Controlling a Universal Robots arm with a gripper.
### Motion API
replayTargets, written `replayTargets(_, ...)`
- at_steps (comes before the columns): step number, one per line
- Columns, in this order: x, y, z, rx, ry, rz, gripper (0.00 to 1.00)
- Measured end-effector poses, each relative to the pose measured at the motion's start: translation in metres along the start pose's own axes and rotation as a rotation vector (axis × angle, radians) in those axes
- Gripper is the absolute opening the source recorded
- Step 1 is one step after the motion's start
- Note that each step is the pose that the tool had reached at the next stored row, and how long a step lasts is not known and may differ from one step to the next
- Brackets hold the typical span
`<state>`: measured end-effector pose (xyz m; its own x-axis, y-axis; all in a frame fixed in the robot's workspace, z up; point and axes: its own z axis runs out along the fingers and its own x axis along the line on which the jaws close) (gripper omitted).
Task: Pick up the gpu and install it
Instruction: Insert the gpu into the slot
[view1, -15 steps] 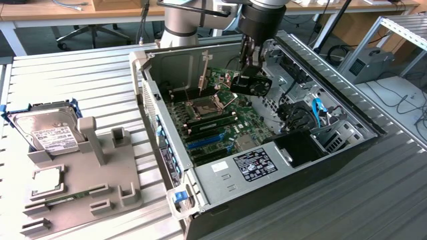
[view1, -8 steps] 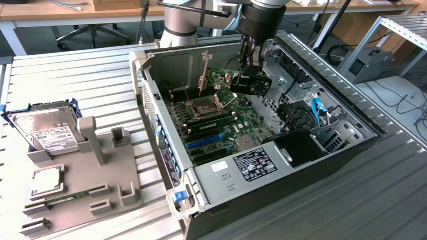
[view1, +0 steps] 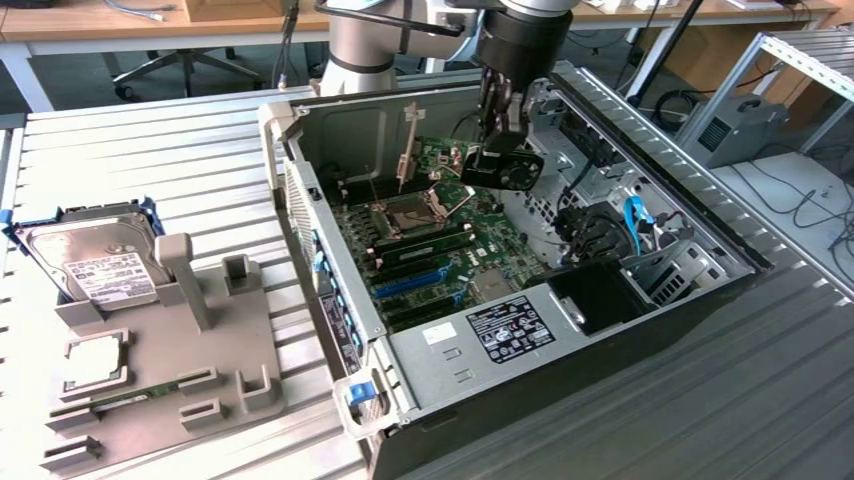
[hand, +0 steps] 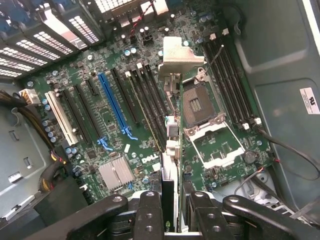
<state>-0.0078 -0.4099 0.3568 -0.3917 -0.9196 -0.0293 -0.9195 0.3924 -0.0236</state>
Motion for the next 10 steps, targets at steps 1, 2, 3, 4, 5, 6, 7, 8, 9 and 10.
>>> replayTargets(1,0.0000,0.0000,0.0000,0.0000,-0.0001,-0.001,0.26)
replayTargets(2,0.0000,0.0000,0.0000,0.0000,0.0000,-0.001,0.26)
replayTargets(3,0.0000,0.0000,0.0000,-0.0001,-0.0001,-0.002,0.26)
replayTargets(4,0.0000,0.0000,0.0000,-0.0001,-0.0001,-0.003,0.26)
replayTargets(5,0.0000,0.0000,0.0000,-0.0001,-0.0001,-0.004,0.26)
replayTargets(6,0.0000,0.0000,0.0000,-0.0001,-0.0001,-0.004,0.26)
replayTargets(7,0.0000,0.0000,0.0000,-0.0001,-0.0002,-0.005,0.26)
replayTargets(8,0.0000,0.0000,0.0000,-0.0001,-0.0001,-0.005,0.26)
replayTargets(9,0.0000,0.0000,0.0000,-0.0002,-0.0001,-0.006,0.26)
replayTargets(10,0.0000,0.0000,0.0000,-0.0002,-0.0002,-0.007,0.26)
